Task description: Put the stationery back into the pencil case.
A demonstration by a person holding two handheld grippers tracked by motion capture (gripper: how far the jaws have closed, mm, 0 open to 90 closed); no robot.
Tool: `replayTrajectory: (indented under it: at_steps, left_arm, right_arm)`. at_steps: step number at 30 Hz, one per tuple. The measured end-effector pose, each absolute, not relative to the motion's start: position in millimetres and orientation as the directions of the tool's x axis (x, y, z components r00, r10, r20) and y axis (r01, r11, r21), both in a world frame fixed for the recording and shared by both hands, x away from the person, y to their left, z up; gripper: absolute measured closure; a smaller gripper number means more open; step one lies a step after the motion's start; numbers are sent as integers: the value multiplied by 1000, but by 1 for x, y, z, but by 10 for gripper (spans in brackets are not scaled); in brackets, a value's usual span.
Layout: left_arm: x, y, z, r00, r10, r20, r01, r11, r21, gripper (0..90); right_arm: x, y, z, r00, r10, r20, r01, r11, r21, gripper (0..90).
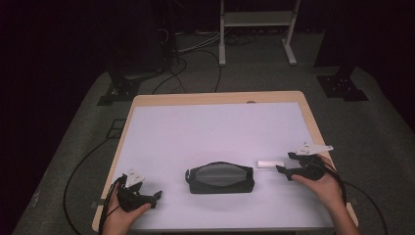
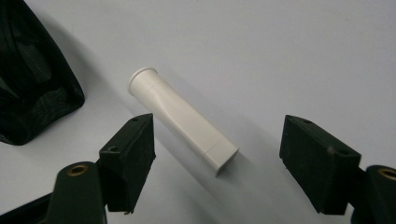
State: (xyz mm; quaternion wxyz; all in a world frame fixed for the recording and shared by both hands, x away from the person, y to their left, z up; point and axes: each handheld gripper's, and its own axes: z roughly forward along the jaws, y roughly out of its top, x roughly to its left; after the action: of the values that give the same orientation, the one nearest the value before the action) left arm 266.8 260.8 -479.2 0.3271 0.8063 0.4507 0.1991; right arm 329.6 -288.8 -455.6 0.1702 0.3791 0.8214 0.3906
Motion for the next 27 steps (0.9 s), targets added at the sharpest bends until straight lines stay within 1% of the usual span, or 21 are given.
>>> replayTrajectory:
  at_steps: [5,13,20,27]
  left_arm:
    - [267,261,-479,514,857,26,597,-379,707,9]
    - [267,261,-479,515,857,25,597,-380,706,9]
    - [267,261,-479,515,857,25,598,-380,705,8]
    - [267,261,-479,516,856,26,598,-382,704,8]
  right_arm:
    - [335,-286,-462,-676,736,28,489,420,764,257]
    - [341,-280,-468,-706,707,42,478,432,765,285]
    - [345,-278,-476,-714,699,44,481,444,756,333]
    - [345,-277,-478,-728,685,26,471,473,745,404]
